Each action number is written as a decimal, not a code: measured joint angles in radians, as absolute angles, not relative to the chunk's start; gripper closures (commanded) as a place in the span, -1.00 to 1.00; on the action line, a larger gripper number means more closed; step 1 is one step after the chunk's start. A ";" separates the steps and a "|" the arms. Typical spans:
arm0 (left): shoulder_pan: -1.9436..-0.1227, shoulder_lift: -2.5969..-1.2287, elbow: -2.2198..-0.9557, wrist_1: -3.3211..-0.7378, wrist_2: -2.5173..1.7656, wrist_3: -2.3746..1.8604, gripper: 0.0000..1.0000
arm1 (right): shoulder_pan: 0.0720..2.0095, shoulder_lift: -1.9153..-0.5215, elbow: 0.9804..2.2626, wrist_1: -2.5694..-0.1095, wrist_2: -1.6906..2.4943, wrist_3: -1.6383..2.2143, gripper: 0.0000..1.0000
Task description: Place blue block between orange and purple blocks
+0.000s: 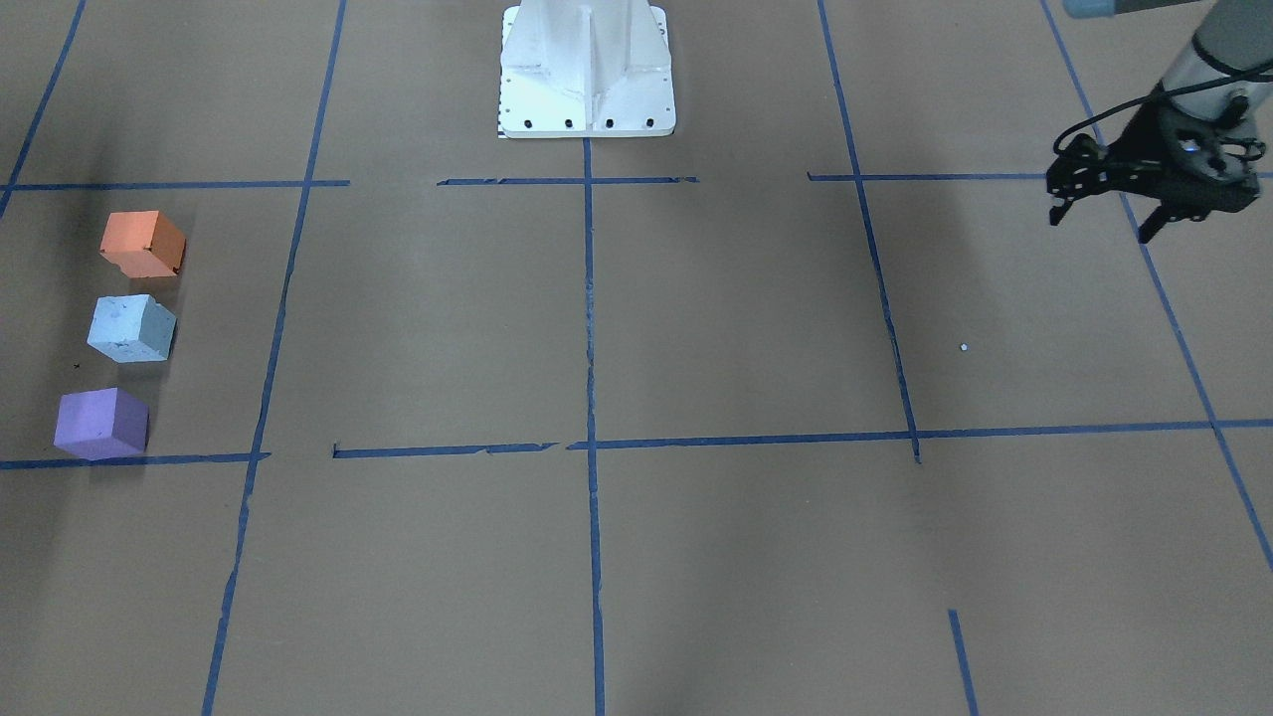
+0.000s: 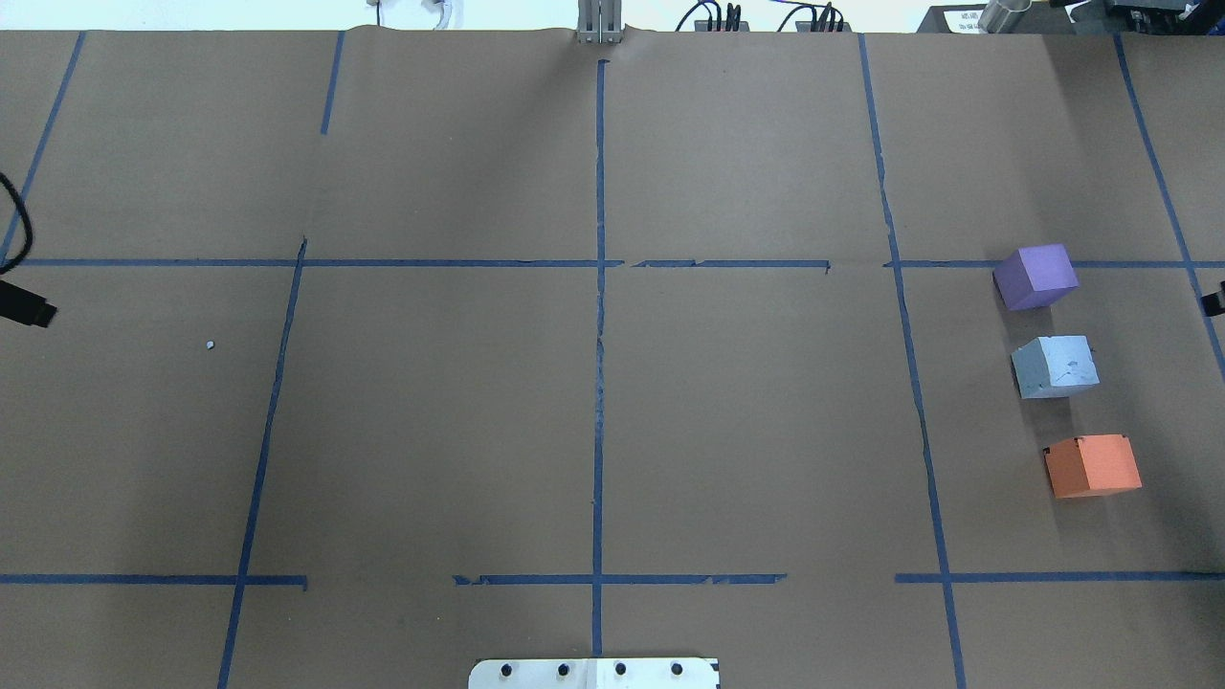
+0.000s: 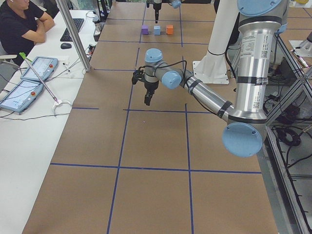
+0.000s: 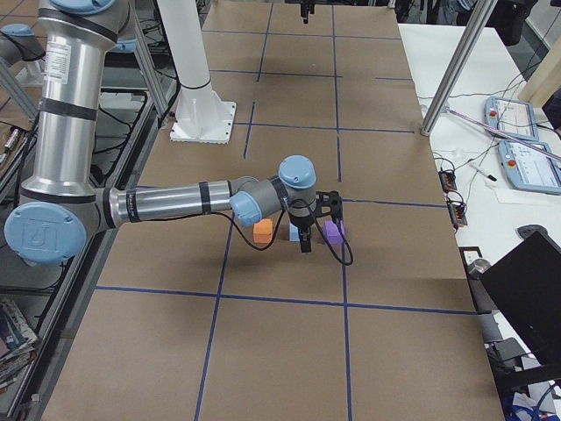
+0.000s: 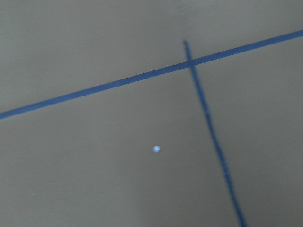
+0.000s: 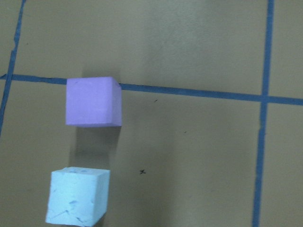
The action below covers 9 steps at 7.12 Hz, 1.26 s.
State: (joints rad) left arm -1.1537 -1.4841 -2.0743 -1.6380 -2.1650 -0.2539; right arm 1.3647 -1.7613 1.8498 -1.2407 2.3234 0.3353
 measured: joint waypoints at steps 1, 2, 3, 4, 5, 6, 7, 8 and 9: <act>-1.251 -1.469 -2.026 -1.637 -2.206 -0.111 -1.00 | 1.456 -1.769 1.845 -1.307 2.347 0.198 -1.00; -1.340 -1.463 -1.973 -1.637 -2.245 0.007 -1.00 | 1.517 -1.770 1.844 -1.383 2.356 0.076 -1.00; -1.420 -1.463 -1.916 -1.637 -2.277 0.105 -1.00 | 1.562 -1.772 1.843 -1.452 2.359 -0.023 -1.00; -1.487 -1.467 -1.855 -1.625 -2.301 0.173 -1.00 | 1.588 -1.781 1.843 -1.498 2.360 -0.089 -1.00; -1.533 -1.473 -1.805 -1.595 -2.334 0.208 -1.00 | 1.601 -1.795 1.848 -1.518 2.361 -0.125 -1.00; -1.561 -1.472 -1.783 -1.547 -2.372 0.222 -1.00 | 1.605 -1.807 1.856 -1.526 2.361 -0.141 -1.00; -1.576 -1.469 -1.784 -1.496 -2.392 0.223 -1.00 | 1.607 -1.812 1.860 -1.529 2.361 -0.144 -1.00; -1.583 -1.470 -1.783 -1.458 -2.400 0.212 -1.00 | 1.607 -1.814 1.860 -1.530 2.361 -0.140 -1.00; -1.585 -1.469 -1.784 -1.442 -2.401 0.198 -1.00 | 1.607 -1.815 1.858 -1.531 2.361 -0.136 -1.00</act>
State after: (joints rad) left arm -1.5849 -1.4690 -1.7840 -1.4420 -2.4011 0.1976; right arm 1.6066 -1.8148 1.8578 -1.5311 2.3612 -0.1362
